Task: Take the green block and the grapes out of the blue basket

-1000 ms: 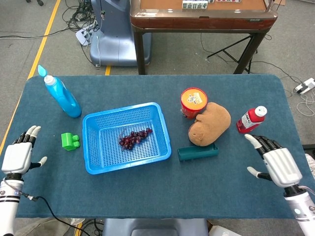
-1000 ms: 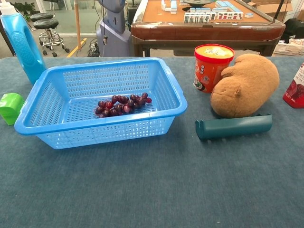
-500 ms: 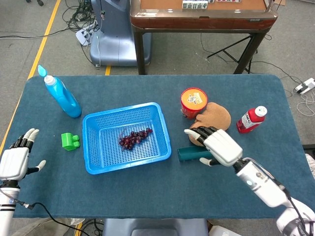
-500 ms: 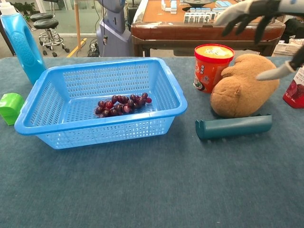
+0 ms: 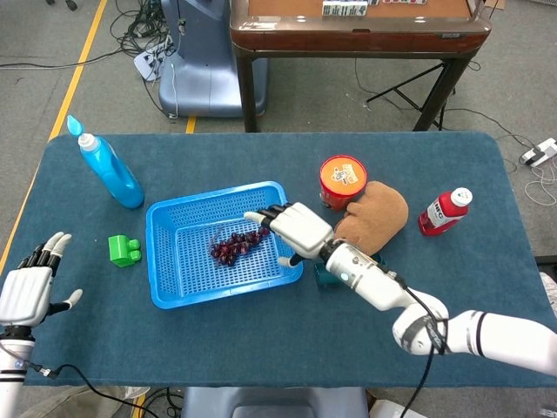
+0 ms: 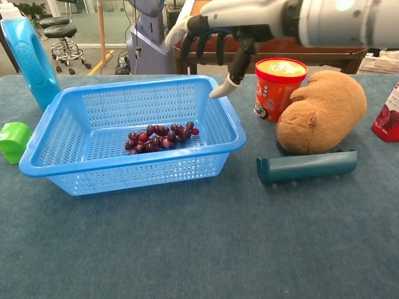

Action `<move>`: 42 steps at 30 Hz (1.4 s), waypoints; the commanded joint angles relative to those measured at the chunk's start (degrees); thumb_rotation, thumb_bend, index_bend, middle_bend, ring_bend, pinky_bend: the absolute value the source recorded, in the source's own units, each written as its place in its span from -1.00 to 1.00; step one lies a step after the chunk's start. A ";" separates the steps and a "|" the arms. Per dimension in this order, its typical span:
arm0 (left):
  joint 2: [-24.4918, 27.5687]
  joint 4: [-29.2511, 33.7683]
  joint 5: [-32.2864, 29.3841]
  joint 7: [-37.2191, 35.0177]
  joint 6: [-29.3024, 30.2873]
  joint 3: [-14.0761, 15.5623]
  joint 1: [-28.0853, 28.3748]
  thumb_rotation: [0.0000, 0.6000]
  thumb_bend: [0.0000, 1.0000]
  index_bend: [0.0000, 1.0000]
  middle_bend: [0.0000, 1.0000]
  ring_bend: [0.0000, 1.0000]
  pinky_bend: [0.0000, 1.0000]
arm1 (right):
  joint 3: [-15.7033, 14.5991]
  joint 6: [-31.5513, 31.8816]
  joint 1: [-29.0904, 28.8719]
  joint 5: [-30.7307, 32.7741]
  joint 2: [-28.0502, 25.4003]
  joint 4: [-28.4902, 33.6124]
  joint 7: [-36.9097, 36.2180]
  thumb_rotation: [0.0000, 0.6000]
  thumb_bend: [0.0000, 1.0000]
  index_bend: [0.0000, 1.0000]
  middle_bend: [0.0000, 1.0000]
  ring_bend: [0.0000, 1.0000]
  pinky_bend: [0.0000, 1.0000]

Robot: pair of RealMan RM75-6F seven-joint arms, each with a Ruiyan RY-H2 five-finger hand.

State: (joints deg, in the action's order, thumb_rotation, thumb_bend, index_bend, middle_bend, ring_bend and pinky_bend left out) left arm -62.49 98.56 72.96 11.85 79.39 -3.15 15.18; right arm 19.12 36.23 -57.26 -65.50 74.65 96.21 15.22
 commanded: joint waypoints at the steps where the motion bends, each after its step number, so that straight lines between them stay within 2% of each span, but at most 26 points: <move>1: 0.08 0.20 0.10 0.07 -0.03 -0.04 -0.20 1.00 -0.51 -0.99 -0.88 -0.78 -0.54 | -0.21 -2.97 -4.65 5.42 4.65 -5.39 2.54 1.00 -0.68 -0.78 -0.59 -0.59 -0.32; 10: 0.17 0.33 0.62 -0.14 0.18 -0.19 -1.30 1.00 -0.51 -0.99 -0.88 -0.78 -0.55 | -2.94 -6.01 -13.40 14.66 14.54 -18.68 4.61 1.00 -0.68 -0.78 -0.59 -0.59 -0.32; 22: -0.29 -0.79 0.76 -1.81 -0.53 -0.79 -1.96 1.00 -0.52 -0.99 -0.88 -0.78 -0.55 | -5.28 -10.98 -21.40 20.84 23.44 -32.43 3.80 1.00 -0.68 -0.78 -0.59 -0.59 -0.32; 31: -0.32 -1.64 0.76 -3.37 -0.73 -1.24 -2.55 1.00 -0.51 -0.99 -0.88 -0.79 -0.55 | -7.30 -14.73 -26.14 24.51 27.35 -40.06 3.17 1.00 -0.68 -0.78 -0.59 -0.59 -0.32; 42: -0.17 -2.15 1.24 -4.60 -1.07 -1.54 -2.98 1.00 -0.51 -0.99 -0.88 -0.79 -0.55 | -11.85 -16.64 -30.09 28.49 28.72 -42.35 3.24 1.00 -0.68 -0.78 -0.59 -0.58 -0.32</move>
State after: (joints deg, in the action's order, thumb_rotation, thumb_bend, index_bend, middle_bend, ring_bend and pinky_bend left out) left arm -62.66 96.42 74.20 7.24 78.34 -4.70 12.21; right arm 7.74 19.48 -86.96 -37.35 103.14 54.12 18.31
